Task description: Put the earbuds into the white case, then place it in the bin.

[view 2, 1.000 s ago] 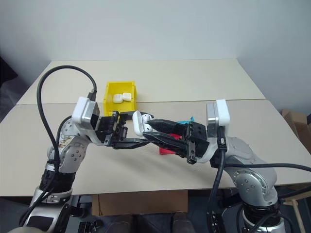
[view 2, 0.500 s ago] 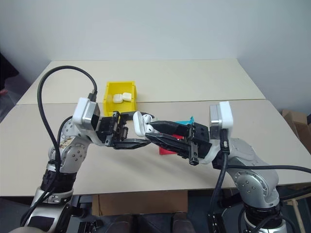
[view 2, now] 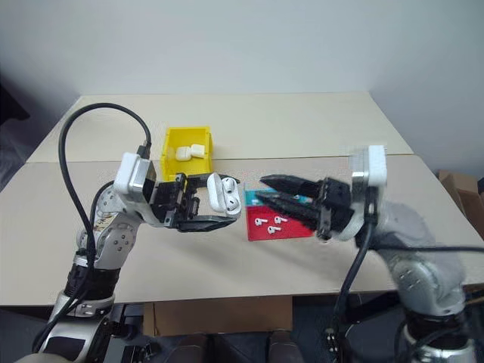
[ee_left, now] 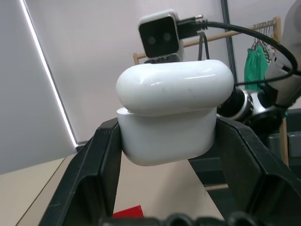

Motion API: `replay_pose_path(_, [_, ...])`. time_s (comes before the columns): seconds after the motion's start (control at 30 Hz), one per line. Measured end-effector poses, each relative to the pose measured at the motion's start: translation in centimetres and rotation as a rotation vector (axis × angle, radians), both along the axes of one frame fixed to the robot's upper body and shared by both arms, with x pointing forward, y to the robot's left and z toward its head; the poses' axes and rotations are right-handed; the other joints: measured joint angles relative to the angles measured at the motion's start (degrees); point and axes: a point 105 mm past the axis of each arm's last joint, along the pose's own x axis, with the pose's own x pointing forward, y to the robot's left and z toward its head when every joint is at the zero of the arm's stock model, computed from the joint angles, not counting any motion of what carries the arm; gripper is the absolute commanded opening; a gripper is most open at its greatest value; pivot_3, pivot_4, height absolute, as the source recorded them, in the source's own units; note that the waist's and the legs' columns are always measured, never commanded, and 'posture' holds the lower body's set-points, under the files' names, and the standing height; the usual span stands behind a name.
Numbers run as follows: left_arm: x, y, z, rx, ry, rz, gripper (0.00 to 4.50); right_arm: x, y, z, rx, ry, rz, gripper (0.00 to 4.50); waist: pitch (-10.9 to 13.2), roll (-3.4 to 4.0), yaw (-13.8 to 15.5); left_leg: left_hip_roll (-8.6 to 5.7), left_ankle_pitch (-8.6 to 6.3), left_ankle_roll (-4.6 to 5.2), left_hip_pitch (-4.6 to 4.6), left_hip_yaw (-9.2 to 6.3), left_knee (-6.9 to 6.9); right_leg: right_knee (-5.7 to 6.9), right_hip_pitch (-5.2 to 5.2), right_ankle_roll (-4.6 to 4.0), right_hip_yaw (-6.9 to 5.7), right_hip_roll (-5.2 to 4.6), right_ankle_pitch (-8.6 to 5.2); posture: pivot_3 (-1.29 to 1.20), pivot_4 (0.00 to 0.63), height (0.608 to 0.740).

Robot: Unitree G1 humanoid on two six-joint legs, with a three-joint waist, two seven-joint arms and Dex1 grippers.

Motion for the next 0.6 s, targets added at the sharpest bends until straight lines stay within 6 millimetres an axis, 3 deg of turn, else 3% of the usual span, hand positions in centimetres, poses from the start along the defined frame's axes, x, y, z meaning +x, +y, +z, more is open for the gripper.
replay_pose_path(0.1, [0.7,0.0,-0.7,0.024,0.030,0.015,2.75,-0.6,0.0,2.6,-0.085,-0.068,0.068,0.01,0.0,0.00,0.0,0.05,0.00,0.01,0.00,-0.04,-0.08,-0.03,-0.02,-0.01,-0.03,0.08,-0.01,0.00,0.150,0.740])
replay_pose_path(0.33, [1.4,-0.8,-0.9,0.050,0.022,-0.016,2.75,-0.7,1.8,3.6,-0.223,-0.041,0.253,0.01,0.0,0.00,0.1,0.04,-0.01,0.01,-0.10,-0.01,-0.01,-0.10,-0.04,-0.13,-0.02,0.05,0.09,0.00,0.150,0.740])
replay_pose_path(0.6, [2.5,-1.6,-1.6,0.096,0.038,-0.037,2.75,2.5,4.9,3.4,-0.416,-0.041,0.258,0.01,0.0,0.00,0.0,0.05,-0.01,0.01,-0.17,-0.02,-0.01,-0.03,-0.17,-0.14,-0.03,0.06,0.09,0.00,0.150,0.740])
